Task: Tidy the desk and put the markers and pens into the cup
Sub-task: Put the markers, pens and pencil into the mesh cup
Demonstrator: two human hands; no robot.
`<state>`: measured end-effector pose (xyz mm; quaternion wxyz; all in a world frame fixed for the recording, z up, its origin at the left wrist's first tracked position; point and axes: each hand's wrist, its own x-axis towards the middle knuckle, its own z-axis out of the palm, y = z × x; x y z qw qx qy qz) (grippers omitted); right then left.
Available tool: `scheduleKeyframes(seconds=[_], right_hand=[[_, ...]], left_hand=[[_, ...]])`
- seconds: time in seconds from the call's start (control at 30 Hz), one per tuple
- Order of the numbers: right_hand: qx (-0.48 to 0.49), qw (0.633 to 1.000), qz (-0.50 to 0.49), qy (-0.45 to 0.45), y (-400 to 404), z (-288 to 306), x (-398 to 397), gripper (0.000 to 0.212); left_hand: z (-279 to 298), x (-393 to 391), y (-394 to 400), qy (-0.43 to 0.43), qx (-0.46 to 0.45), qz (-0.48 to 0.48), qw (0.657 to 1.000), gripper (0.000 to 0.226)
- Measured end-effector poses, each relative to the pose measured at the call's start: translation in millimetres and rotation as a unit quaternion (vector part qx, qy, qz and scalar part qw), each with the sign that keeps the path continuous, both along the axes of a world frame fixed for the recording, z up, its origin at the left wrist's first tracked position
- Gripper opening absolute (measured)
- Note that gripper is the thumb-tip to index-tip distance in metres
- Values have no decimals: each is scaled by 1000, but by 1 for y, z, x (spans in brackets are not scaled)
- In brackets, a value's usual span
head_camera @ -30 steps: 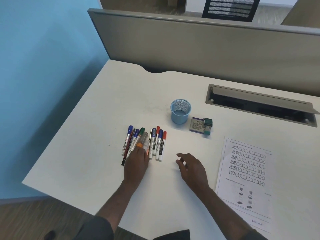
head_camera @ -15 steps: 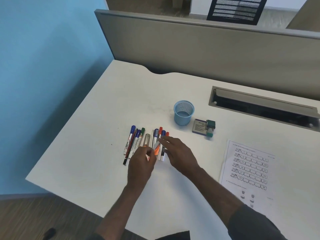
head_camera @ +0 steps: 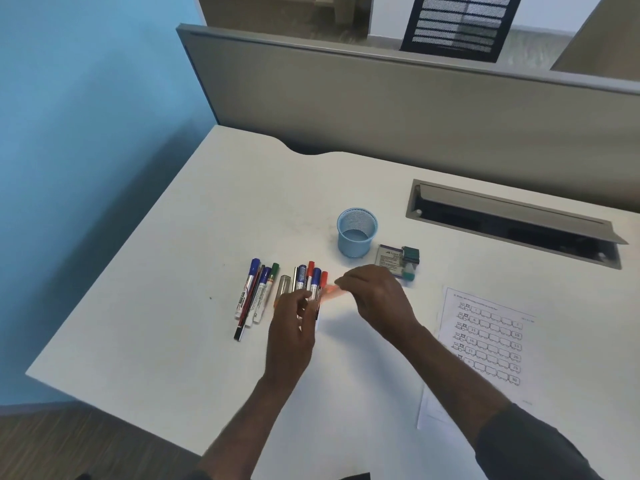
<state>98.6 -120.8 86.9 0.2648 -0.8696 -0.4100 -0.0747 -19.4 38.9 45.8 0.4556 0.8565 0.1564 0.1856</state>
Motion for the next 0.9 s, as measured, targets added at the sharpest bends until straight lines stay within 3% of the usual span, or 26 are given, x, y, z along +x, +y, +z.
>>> scheduleKeyframes(seconds=[0.2,0.37,0.6,0.77,0.9], right_hand=[[61,986,-156,15,-11,25,50,26],[37,982,-182,21,-2,42,107,18],[-113,976,-175,58,21,25,141,21],[-235,962,-138,-21,33,3,148,24],[-311,944,-107,-23,41,-10,153,17]], left_hand=[[-51,9,-45,4,113,-123,986,26],[-88,5,-62,33,143,-172,974,37],[-101,3,-61,52,157,-172,971,42],[-102,2,-62,58,152,-169,972,44],[-102,3,-61,65,151,-169,972,45]])
